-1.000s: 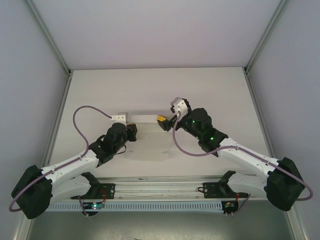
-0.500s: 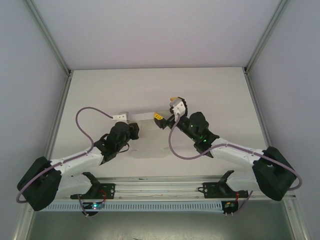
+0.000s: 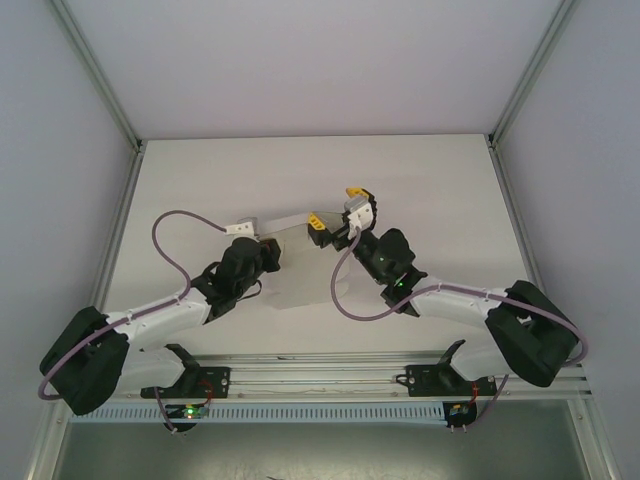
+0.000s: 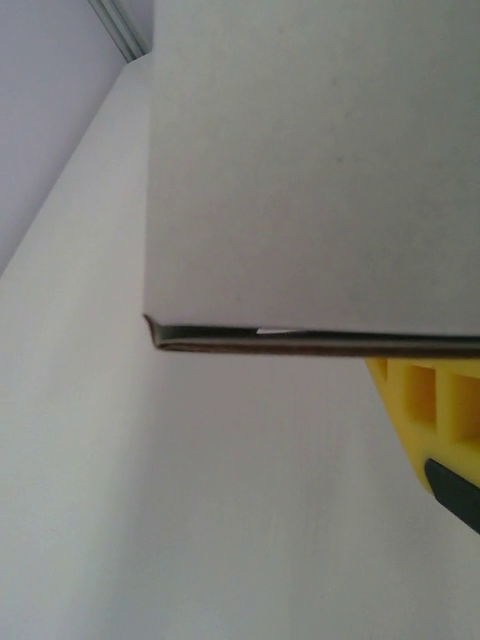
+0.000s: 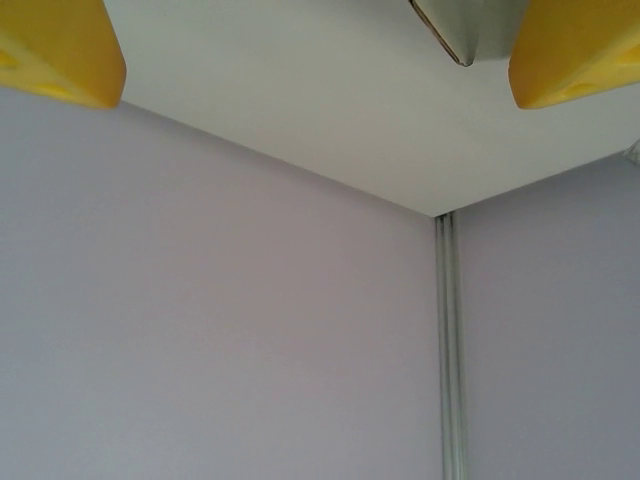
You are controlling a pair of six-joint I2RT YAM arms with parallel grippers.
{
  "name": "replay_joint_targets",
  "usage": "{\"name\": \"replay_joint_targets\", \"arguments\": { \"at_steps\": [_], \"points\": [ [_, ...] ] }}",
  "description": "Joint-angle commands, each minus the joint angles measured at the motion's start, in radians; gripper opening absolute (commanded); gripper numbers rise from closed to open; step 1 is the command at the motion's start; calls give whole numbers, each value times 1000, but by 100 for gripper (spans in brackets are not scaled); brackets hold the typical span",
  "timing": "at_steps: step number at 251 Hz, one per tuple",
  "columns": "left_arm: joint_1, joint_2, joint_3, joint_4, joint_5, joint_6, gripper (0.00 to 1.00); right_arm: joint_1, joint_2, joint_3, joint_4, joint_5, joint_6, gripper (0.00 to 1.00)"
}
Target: Assemble paper box
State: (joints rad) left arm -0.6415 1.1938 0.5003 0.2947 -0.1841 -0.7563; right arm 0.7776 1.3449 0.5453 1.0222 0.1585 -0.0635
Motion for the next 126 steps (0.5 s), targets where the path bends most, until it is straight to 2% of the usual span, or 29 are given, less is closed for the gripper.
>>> {"name": "replay_joint_targets", "arguments": {
  "at_steps": [1,24,43,88,126],
  "points": [
    [-38,-73,94,-23,-22,17,0,45,-77,-20,-132,-35,-9,98],
    [-37,-98,109,-177,-162,11,0,42,-176,-10,-330,31,4,98],
    [-37,-116,97,-227,-224,-3,0,33,-256,-10,-458,76,48,98],
    [-36,-150,70,-226,-241,5,0,0,-440,-38,-628,64,217,98],
    [-36,-155,72,-230,-236,12,0,-43,-474,-36,-711,30,372,98]
  ]
}}
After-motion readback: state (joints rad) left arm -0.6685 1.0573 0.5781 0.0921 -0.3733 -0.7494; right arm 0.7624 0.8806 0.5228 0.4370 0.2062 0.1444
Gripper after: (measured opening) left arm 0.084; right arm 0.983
